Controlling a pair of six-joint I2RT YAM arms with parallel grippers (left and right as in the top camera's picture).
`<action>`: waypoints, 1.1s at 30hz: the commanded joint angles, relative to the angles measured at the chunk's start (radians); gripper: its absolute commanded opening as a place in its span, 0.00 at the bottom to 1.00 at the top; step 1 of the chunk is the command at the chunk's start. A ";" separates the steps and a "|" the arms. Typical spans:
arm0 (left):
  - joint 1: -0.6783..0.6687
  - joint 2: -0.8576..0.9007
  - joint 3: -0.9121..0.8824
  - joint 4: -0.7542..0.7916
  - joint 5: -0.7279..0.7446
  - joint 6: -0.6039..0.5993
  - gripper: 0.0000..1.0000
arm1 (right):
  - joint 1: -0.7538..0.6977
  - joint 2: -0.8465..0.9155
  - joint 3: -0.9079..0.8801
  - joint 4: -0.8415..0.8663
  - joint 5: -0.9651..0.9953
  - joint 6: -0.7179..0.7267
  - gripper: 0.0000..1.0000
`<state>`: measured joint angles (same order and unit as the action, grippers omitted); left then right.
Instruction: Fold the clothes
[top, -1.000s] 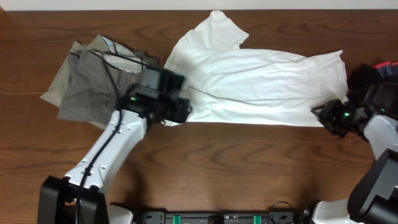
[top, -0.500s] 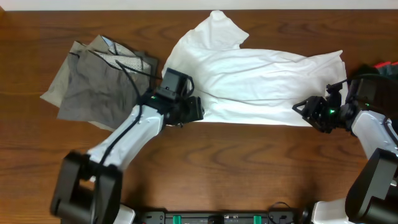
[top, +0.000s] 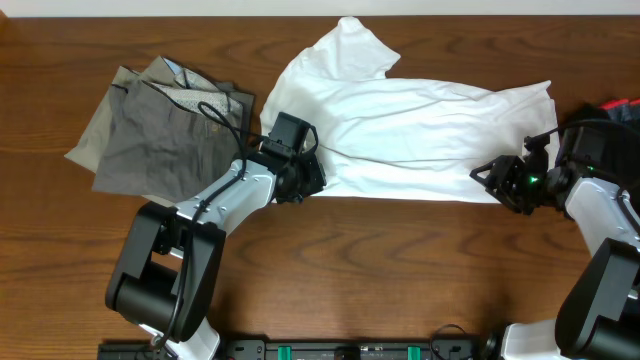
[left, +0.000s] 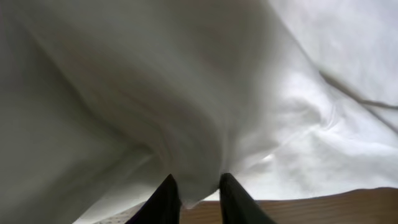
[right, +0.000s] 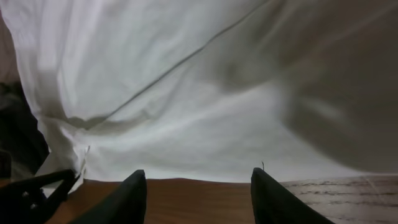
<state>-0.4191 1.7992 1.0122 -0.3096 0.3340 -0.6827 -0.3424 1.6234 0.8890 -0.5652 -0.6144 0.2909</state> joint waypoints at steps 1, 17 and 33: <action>0.002 0.005 0.024 0.005 -0.002 -0.003 0.20 | 0.009 0.008 0.014 -0.003 -0.018 -0.019 0.52; 0.003 0.003 0.137 0.053 0.008 0.062 0.06 | 0.009 0.008 0.014 -0.003 -0.017 -0.019 0.51; 0.002 0.031 0.137 0.246 -0.089 0.283 0.36 | 0.009 0.008 0.013 -0.004 0.012 -0.019 0.51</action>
<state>-0.4191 1.8034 1.1343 -0.0750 0.2695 -0.4431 -0.3424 1.6234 0.8890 -0.5663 -0.6025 0.2909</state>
